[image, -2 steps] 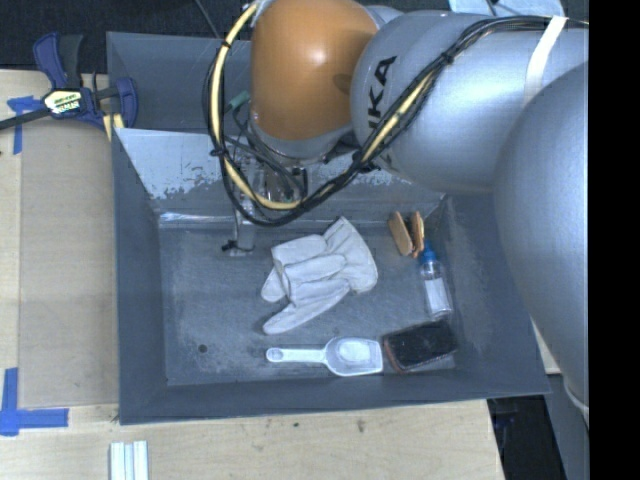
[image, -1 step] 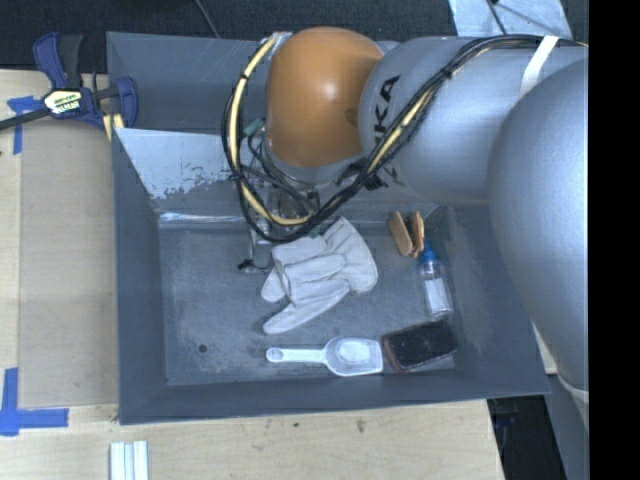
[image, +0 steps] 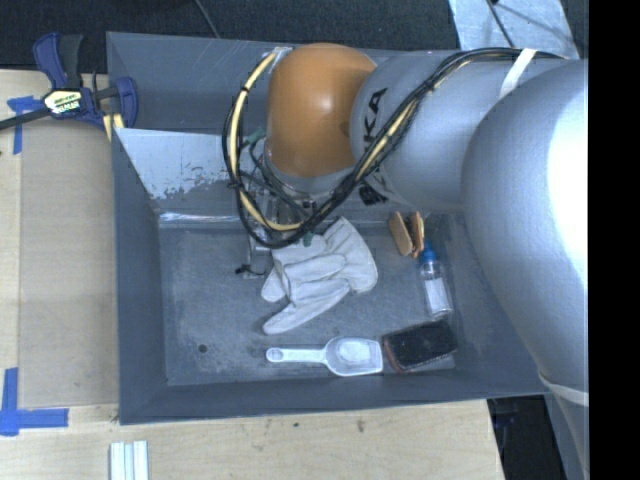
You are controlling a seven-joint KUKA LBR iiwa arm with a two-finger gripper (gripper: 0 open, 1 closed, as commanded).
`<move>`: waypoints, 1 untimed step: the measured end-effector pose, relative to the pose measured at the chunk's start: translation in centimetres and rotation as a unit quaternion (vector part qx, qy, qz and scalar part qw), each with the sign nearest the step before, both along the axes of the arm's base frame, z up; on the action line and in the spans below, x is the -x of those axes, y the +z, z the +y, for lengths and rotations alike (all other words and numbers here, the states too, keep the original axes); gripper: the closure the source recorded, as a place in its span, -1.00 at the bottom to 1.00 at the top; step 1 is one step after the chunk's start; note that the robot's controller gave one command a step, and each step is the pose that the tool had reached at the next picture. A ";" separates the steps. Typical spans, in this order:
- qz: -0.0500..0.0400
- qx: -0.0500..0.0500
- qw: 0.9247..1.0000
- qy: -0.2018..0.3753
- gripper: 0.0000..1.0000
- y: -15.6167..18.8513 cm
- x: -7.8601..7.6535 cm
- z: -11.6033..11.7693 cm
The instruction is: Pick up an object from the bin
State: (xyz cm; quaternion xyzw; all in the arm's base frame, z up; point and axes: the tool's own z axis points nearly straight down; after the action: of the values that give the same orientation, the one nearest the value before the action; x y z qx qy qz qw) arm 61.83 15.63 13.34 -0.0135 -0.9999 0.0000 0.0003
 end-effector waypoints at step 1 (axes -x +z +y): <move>-0.002 -0.001 1.000 0.008 -1.00 -3.6 1.8 -2.3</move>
Offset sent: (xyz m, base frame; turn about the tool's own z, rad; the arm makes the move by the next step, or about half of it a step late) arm -0.0117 -0.0633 -0.0408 -0.0118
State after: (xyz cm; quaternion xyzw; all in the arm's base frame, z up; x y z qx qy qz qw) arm 59.98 13.38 9.77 -0.0054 -1.0000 -0.0006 -0.0021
